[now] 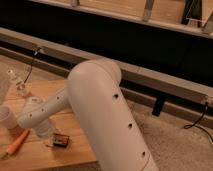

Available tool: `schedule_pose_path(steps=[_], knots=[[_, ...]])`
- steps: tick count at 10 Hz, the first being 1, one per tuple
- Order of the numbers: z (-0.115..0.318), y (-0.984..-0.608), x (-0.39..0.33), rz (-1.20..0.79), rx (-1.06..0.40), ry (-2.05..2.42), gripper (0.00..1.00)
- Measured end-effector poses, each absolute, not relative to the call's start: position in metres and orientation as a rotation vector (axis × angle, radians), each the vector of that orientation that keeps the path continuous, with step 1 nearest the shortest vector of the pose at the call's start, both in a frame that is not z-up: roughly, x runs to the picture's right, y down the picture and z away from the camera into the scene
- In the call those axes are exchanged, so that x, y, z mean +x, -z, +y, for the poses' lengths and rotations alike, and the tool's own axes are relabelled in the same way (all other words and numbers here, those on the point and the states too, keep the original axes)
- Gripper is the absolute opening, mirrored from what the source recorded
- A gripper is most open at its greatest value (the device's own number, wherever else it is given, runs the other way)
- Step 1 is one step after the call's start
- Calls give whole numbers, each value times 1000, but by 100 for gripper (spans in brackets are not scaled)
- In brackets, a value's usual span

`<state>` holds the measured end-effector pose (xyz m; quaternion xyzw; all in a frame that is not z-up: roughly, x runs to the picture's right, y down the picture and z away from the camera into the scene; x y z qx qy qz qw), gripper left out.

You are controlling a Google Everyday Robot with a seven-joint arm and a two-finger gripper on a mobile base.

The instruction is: Place the eraser on the white sponge

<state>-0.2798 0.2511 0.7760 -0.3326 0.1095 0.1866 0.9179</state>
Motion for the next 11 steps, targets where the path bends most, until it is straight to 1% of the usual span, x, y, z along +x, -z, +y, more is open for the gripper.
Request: schedule_pose_path(steps=[3,6,9,10,11], knots=[[202,-768,-280,297,-628,-597,0],[152,-763,-288,325,-580,-718,0],[117,-772,-302,317,-554,-747,0],[100,-783,-307,313,-542,-766,0],[91,-789,-310,310,-536,-775,0]])
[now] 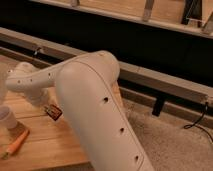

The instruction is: Place the eraser on the white sponge

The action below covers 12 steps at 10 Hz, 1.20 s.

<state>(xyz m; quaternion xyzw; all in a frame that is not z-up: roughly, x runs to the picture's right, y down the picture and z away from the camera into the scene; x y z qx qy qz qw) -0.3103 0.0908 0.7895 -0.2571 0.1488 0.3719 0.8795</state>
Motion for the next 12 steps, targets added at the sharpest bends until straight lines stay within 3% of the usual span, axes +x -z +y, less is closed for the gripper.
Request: schedule_pose_path(steps=[5,12], knots=[[56,-819,-331,306,-517,-796,0],[41,-834,-368,276,-547,-789,0]])
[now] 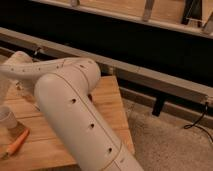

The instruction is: Place the eraser on the white sponge

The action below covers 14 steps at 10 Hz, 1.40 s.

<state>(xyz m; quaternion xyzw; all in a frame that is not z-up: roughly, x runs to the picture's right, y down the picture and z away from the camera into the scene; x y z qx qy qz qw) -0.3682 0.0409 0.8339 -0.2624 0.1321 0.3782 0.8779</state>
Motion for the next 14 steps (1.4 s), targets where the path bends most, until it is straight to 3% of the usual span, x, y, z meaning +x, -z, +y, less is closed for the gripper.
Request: schedule_pose_path(steps=[14], knots=[[78,-889,-392,248,-662,-790,0]])
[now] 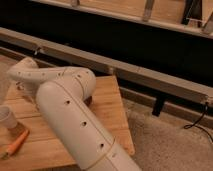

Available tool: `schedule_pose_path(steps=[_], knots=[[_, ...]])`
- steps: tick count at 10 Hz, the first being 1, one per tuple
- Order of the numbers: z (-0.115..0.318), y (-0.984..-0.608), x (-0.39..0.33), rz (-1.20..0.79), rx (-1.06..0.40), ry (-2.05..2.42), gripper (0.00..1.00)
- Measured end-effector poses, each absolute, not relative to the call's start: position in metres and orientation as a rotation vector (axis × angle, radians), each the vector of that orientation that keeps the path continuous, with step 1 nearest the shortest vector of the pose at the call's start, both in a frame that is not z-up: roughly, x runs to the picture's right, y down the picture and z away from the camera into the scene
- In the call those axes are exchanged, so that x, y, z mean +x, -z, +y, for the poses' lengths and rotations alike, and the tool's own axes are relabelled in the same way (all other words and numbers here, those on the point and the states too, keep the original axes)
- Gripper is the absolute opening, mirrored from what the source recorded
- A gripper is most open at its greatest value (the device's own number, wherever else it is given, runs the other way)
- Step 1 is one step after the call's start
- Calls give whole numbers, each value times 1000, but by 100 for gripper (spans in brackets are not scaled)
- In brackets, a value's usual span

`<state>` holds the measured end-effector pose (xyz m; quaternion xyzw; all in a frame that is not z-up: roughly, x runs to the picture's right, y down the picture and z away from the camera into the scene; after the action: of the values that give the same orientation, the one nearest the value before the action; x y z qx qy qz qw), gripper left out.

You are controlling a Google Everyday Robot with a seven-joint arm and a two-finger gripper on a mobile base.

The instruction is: Place the eraser on the white sponge

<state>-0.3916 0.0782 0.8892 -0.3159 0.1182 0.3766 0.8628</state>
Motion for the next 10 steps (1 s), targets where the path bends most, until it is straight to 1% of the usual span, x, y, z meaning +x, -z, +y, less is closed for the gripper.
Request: schedule_pose_path(steps=[1,3,4,5,6,8,9,10], knots=[[82,-892,-392,255,-669,-781,6],[87,-896,-392,263,-674,-769,22],[89,-897,-392,267,-676,-763,33],[91,-900,-392,273,-679,-759,47],[92,-901,-392,275,-680,-758,55],[92,-904,-391,281,-682,-755,75],[92,-905,-390,283,-680,-754,80],[91,-905,-389,285,-677,-753,80]])
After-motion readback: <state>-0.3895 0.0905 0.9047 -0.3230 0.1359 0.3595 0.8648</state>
